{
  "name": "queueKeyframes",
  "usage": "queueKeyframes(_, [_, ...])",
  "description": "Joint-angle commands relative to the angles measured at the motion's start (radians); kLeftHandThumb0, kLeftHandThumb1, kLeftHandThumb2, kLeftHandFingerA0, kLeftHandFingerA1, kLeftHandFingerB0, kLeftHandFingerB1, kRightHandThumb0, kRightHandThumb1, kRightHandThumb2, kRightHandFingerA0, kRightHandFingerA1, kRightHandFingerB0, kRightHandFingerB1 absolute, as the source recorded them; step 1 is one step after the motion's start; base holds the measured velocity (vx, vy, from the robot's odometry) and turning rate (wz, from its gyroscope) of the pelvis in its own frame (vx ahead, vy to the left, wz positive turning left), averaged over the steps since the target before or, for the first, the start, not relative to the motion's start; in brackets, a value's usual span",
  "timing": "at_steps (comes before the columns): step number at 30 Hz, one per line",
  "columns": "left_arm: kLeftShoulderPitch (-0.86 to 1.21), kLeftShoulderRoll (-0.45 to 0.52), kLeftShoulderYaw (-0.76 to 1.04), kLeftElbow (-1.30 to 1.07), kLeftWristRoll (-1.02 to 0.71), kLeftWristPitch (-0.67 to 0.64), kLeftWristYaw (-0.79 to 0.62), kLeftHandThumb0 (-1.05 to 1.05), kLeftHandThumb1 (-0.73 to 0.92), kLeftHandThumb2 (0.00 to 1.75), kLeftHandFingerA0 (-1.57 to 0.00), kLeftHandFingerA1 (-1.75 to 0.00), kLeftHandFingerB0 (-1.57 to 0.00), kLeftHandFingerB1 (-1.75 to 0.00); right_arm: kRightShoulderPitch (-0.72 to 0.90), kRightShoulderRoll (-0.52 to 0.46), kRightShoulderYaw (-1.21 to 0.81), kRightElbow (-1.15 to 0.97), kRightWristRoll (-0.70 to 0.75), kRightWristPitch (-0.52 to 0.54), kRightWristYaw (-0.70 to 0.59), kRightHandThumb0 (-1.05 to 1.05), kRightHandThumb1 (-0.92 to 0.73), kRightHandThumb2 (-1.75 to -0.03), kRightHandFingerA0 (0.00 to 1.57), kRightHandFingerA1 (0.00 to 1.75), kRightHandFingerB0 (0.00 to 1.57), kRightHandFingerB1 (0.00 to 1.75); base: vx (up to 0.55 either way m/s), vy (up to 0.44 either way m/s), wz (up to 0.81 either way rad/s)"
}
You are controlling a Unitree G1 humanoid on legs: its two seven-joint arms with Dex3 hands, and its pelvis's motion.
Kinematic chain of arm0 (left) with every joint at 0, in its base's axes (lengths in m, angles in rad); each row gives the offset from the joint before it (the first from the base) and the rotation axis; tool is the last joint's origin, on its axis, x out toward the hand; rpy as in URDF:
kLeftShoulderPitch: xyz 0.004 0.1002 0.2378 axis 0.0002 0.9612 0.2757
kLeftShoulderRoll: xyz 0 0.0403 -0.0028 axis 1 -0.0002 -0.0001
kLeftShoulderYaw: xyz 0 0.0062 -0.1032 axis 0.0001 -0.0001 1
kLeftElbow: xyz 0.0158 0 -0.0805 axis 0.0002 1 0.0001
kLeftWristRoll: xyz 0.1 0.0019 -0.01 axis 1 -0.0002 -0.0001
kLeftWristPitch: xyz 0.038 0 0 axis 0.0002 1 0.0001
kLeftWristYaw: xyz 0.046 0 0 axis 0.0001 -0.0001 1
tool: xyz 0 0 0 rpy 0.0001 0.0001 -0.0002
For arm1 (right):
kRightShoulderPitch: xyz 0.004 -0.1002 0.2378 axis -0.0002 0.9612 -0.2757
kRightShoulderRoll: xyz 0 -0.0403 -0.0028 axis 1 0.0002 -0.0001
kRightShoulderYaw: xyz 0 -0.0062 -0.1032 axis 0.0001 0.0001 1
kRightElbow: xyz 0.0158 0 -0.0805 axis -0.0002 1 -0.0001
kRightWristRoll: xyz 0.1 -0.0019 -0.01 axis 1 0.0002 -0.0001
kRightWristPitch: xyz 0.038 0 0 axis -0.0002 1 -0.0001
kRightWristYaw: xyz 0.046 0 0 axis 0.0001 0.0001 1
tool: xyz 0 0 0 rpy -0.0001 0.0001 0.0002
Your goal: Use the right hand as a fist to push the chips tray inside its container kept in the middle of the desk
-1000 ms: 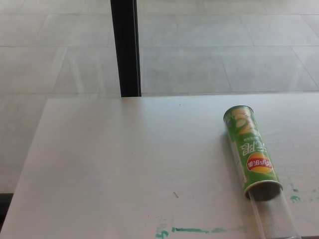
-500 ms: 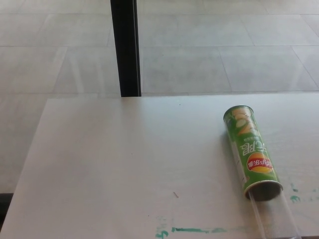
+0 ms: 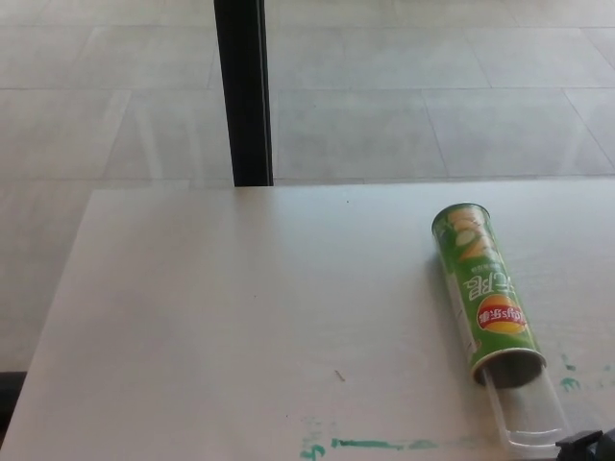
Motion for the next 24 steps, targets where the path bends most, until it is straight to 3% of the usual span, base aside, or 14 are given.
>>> queueKeyframes(1, [0.002, 0.028, 0.006, 0.004, -0.02, -0.021, -0.01, -0.69, 0.8, 0.64, -0.52, -0.55, -0.4, -0.43, -0.019, 0.039, 0.003, 0.015, -0.03, 0.055, -0.072, -0.66, -0.85, -0.66, 0.84, 1.16, 0.61, 0.44, 0.0, 0.0, 0.0])
queueKeyframes(2, [0.002, 0.028, 0.006, 0.004, -0.02, -0.021, -0.01, -0.69, 0.8, 0.64, -0.52, -0.55, -0.4, -0.43, -0.019, 0.04, 0.003, 0.016, -0.031, 0.055, -0.073, -0.66, -0.85, -0.66, 0.84, 1.16, 0.61, 0.44, 0.0, 0.0, 0.0])
queueKeyframes(3, [0.005, 0.027, 0.006, 0.003, -0.02, -0.025, -0.016, -0.69, 0.63, 1.0, -0.46, -0.62, -0.36, -0.55, -0.028, 0.05, 0.007, 0.012, -0.034, 0.064, -0.07, -0.66, -0.85, -0.66, 0.84, 1.17, 0.61, 0.44, 0.0, 0.0, 0.0])
queueKeyframes(4, [0.006, 0.027, 0.006, 0.004, -0.02, -0.023, -0.01, -0.69, 0.81, 0.64, -0.53, -0.53, -0.42, -0.42, -0.029, 0.053, 0.007, 0.019, -0.023, 0.054, -0.087, -0.65, -0.84, -0.65, 0.86, 1.14, 0.63, 0.46, 0.0, 0.0, 0.0])
queueKeyframes(10, [0.007, 0.029, -0.005, 0.0, -0.013, -0.029, -0.01, -0.7, 0.82, 0.65, -0.53, -0.55, -0.42, -0.43, -0.06, 0.082, 0.031, 0.042, -0.027, 0.06, -0.117, -0.65, -0.84, -0.65, 0.86, 1.17, 0.63, 0.45, 0.0, 0.0, 0.0])
queueKeyframes(11, [0.003, 0.032, -0.01, 0.003, -0.009, -0.017, -0.014, -0.69, 0.65, 1.02, -0.46, -0.63, -0.37, -0.56, -0.075, 0.1, 0.046, 0.056, -0.026, 0.06, -0.127, -0.63, -0.82, -0.65, 0.88, 1.12, 0.63, 0.45, 0.0, 0.0, 0.0])
queueKeyframes(12, [0.003, 0.032, -0.009, 0.003, -0.011, -0.019, -0.016, -0.69, 0.83, 0.64, -0.5, -0.55, -0.41, -0.43, -0.085, 0.108, 0.054, 0.065, -0.025, 0.061, -0.132, -0.62, -0.82, -0.65, 0.87, 1.17, 0.64, 0.45, 0.0, 0.0, 0.0])
queueKeyframes(16, [0.002, 0.03, -0.008, 0.005, -0.013, -0.02, -0.01, -0.69, 0.82, 0.65, -0.49, -0.53, -0.38, -0.42, -0.122, 0.122, 0.08, 0.088, -0.04, 0.081, -0.126, -0.63, -0.81, -0.65, 0.85, 1.21, 0.63, 0.46, 0.0, 0.0, 0.0])
queueKeyframes(17, [0.0, 0.03, -0.011, 0.005, -0.011, -0.017, -0.006, -0.69, 0.64, 1.01, -0.46, -0.62, -0.37, -0.55, -0.142, 0.126, 0.086, 0.097, -0.048, 0.094, -0.118, -0.63, -0.81, -0.65, 0.85, 1.2, 0.61, 0.46, 0.0, 0.0, 0.0])
queueKeyframes(18, [-0.002, 0.03, -0.008, 0.005, -0.014, -0.016, -0.005, -0.69, 0.82, 0.64, -0.51, -0.53, -0.41, -0.42, -0.153, 0.124, 0.088, 0.104, -0.05, 0.098, -0.117, -0.62, -0.81, -0.65, 0.85, 1.21, 0.62, 0.47, 0.0, 0.0, 0.0])
queueKeyframes(20, [0.001, 0.03, -0.004, 0.005, -0.019, -0.018, -0.006, -0.7, 0.81, 0.64, -0.53, -0.54, -0.4, -0.42, -0.168, 0.12, 0.09, 0.116, -0.044, 0.101, -0.123, -0.62, -0.81, -0.65, 0.86, 1.2, 0.62, 0.47, 0.0, 0.0, 0.0])
queueKeyframes(21, [0.003, 0.032, -0.006, 0.002, -0.018, -0.018, -0.014, -0.7, 0.63, 1.0, -0.45, -0.62, -0.35, -0.54, -0.177, 0.12, 0.09, 0.124, -0.042, 0.105, -0.126, -0.62, -0.81, -0.65, 0.88, 1.17, 0.63, 0.47, 0.0, 0.0, 0.0])
queueKeyframes(22, [0.003, 0.031, -0.013, 0.003, -0.009, -0.024, -0.008, -0.71, 0.82, 0.65, -0.52, -0.53, -0.4, -0.42, -0.184, 0.122, 0.086, 0.128, -0.028, 0.11, -0.116, -0.62, -0.81, -0.64, 0.89, 1.13, 0.62, 0.47, 0.0, 0.0, 0.0])
queueKeyframes(24, [0.002, 0.032, -0.016, 0.003, -0.009, -0.023, -0.01, -0.7, 0.83, 0.64, -0.51, -0.53, -0.41, -0.42, -0.195, 0.122, 0.085, 0.134, -0.017, 0.113, -0.113, -0.62, -0.81, -0.64, 0.9, 1.1, 0.62, 0.47, 0.0, 0.0, 0.0])
